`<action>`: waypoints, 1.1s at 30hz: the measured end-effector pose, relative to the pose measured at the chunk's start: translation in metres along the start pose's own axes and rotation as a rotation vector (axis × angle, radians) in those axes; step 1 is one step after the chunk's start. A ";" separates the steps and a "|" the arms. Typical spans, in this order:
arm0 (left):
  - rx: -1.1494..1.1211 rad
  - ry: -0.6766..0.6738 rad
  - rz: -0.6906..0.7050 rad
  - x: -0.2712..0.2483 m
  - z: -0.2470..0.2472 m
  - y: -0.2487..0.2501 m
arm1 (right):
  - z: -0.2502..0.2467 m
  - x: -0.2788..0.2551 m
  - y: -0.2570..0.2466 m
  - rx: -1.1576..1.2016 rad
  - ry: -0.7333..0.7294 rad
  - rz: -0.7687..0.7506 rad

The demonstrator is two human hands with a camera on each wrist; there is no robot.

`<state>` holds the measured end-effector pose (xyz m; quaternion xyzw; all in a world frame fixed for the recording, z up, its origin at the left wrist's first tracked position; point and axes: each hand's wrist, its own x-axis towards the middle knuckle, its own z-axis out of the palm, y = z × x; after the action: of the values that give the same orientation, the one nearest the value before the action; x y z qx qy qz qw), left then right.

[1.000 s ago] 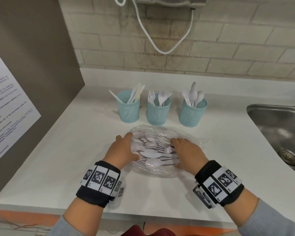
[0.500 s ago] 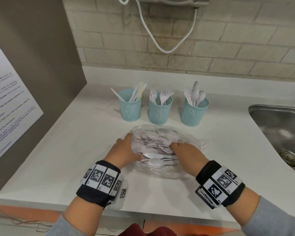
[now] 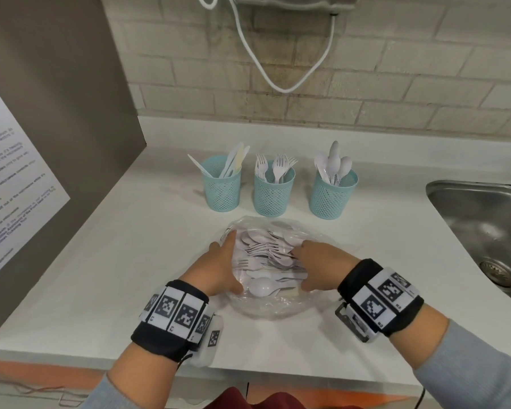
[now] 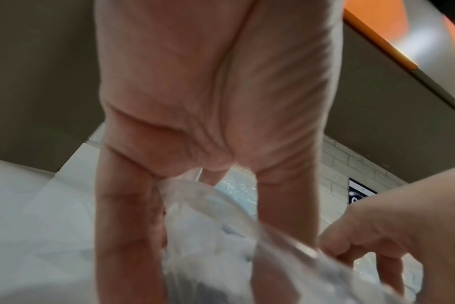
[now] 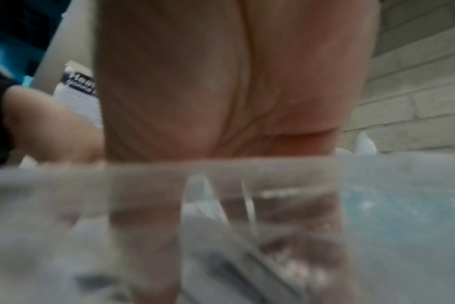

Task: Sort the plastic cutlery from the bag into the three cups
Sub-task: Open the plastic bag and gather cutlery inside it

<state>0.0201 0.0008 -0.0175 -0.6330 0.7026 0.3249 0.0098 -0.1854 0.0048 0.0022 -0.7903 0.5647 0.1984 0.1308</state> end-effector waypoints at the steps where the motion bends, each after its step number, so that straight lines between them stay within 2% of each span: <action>1: 0.006 0.003 0.001 0.000 0.000 0.000 | 0.003 -0.001 -0.002 -0.019 0.027 0.000; 6: 0.015 0.004 0.007 0.001 0.001 0.000 | 0.015 -0.004 -0.011 -0.149 0.133 -0.008; 9: -0.020 0.005 0.005 0.002 0.001 -0.002 | 0.018 -0.005 -0.011 -0.137 0.188 -0.016; 13: -0.061 0.078 0.063 0.005 -0.002 0.000 | 0.019 0.000 -0.013 -0.105 0.243 -0.063; 23: -0.088 0.138 0.062 0.002 -0.008 -0.007 | 0.021 0.015 -0.020 0.098 0.279 -0.052; 26: -0.092 0.100 0.055 0.001 -0.009 -0.006 | 0.022 0.017 -0.020 0.138 0.277 -0.041; 29: -0.112 0.043 0.105 0.001 -0.007 -0.003 | 0.021 0.019 -0.023 0.124 0.257 -0.056; 33: -0.150 0.037 0.103 0.002 -0.006 -0.007 | 0.022 0.022 -0.024 0.190 0.265 -0.068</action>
<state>0.0282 -0.0040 -0.0170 -0.6008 0.7081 0.3649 -0.0671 -0.1603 0.0034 -0.0283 -0.8124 0.5661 0.0336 0.1359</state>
